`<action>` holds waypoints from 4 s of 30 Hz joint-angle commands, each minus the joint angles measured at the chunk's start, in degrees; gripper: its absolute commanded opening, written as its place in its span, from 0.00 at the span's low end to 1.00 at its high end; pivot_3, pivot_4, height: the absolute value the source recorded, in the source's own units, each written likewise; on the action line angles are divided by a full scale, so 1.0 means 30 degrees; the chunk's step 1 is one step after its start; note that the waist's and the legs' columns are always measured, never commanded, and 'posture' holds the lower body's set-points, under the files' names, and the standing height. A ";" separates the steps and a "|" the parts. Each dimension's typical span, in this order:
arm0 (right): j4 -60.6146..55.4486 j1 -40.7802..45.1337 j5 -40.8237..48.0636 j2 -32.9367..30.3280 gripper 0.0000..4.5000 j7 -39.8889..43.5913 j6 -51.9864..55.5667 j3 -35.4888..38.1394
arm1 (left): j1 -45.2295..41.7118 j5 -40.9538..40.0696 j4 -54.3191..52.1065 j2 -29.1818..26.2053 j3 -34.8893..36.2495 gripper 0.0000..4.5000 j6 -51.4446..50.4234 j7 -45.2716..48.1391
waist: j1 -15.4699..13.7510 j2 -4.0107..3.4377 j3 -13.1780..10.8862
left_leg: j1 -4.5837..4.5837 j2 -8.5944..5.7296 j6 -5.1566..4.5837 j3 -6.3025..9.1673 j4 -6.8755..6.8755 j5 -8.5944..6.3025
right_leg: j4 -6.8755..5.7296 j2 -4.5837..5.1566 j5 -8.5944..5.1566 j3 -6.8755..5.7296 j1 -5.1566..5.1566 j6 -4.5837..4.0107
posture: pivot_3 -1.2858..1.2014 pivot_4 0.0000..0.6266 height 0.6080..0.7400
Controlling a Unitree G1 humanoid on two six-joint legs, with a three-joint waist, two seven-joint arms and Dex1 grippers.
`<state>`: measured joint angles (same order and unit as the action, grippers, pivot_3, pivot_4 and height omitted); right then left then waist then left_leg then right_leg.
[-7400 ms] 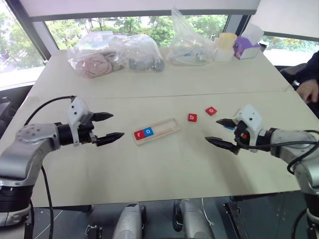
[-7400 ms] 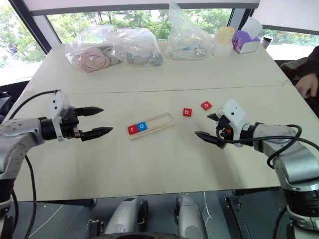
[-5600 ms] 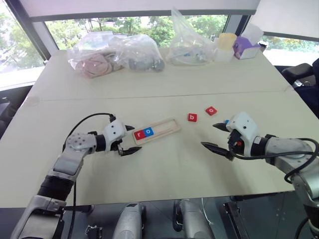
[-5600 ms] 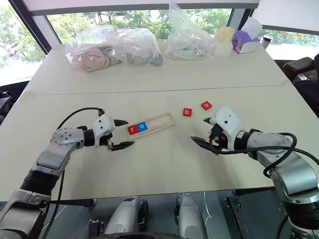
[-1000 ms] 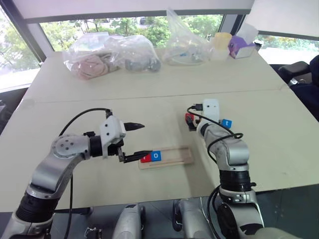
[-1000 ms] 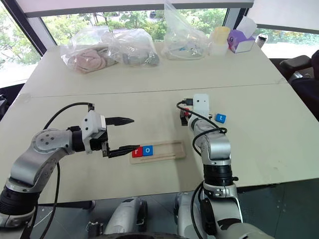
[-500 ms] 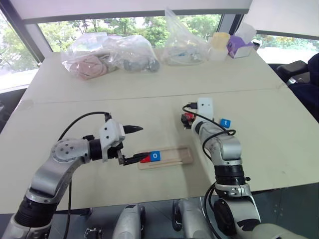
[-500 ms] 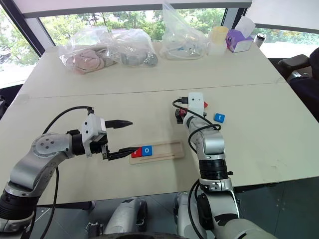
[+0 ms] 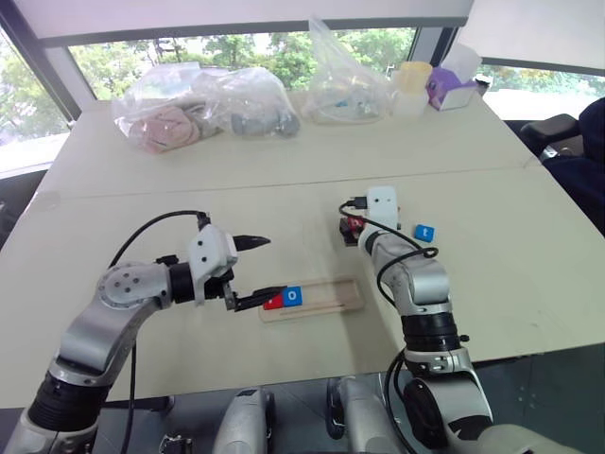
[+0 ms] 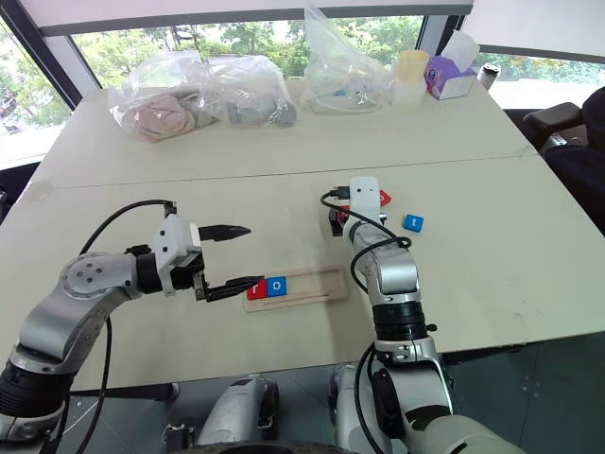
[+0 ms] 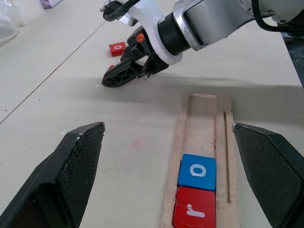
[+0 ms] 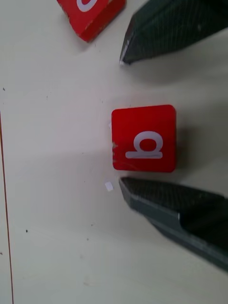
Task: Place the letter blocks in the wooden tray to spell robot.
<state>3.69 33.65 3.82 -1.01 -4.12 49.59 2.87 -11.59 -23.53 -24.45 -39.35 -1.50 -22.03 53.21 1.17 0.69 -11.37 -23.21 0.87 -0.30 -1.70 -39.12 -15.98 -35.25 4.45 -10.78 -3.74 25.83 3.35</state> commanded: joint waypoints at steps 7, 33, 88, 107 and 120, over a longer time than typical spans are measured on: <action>-0.2524 -0.1358 -0.0575 -0.1325 0.27 0.1353 0.1495 -0.1743 | -0.1021 -0.0559 -0.0404 -0.0280 0.0157 1.00 -0.0780 0.0077 | -0.0058 -0.0002 0.0001 | -0.0004 0.0005 0.0000 0.0006 0.0005 0.0000 | 0.0000 -0.0006 0.0000 -0.0001 0.0002 0.0003 | 0.52 0.24 1.00; -1.5479 -0.8184 0.1392 -0.5220 0.27 0.4094 0.9796 0.0081 | -0.0751 -0.0903 0.0756 -0.1953 0.0150 1.00 0.0039 0.3387 | -0.0175 0.0000 -0.0005 | -0.0058 -0.0004 0.0002 0.0001 0.0006 -0.0002 | 0.0044 0.0015 -0.0094 -0.0002 0.0051 0.0006 | 0.52 0.24 1.00; 0.6322 -0.0406 -0.0958 -1.6400 0.99 2.6979 -1.8341 -0.5360 | -0.0792 -0.0589 -0.0225 -0.2316 0.0400 1.00 -0.0348 0.2710 | -0.0232 0.0035 -0.0030 | 0.0139 -0.0018 0.0003 -0.0084 -0.0017 -0.0001 | 0.0033 0.0025 -0.0068 0.0019 -0.0147 -0.0011 | 0.52 0.24 1.00; -0.0026 -0.0734 0.1638 -1.5383 0.26 2.7979 -1.3257 -0.4691 | -0.0584 -0.0462 -0.0324 -0.2211 0.0407 1.00 -0.0178 0.2479 | -0.0183 0.0032 -0.0030 | 0.0262 0.0007 0.0004 -0.0079 0.0002 -0.0001 | -0.0001 0.0013 -0.0080 0.0057 -0.0214 0.0001 | 0.52 0.24 1.00; -0.3775 -0.0418 0.1447 -1.2717 0.26 2.5689 -0.8760 -0.7208 | 0.1478 -0.0622 -0.1261 -0.3293 0.1124 1.00 0.0141 0.3335 | -0.0217 0.0033 -0.0030 | 0.0224 -0.0001 0.0008 -0.0087 0.0005 -0.0004 | 0.0018 0.0036 -0.0086 0.0059 -0.0175 0.0000 | 0.52 0.24 1.00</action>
<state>-6.34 31.04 8.50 -39.59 73.92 23.26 -18.49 -7.21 -24.37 -26.09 -48.51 -0.44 -22.93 62.66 0.52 0.79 -11.46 -22.54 0.87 -0.27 -1.96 -39.11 -15.99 -35.20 4.55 -11.04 -3.56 25.31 3.35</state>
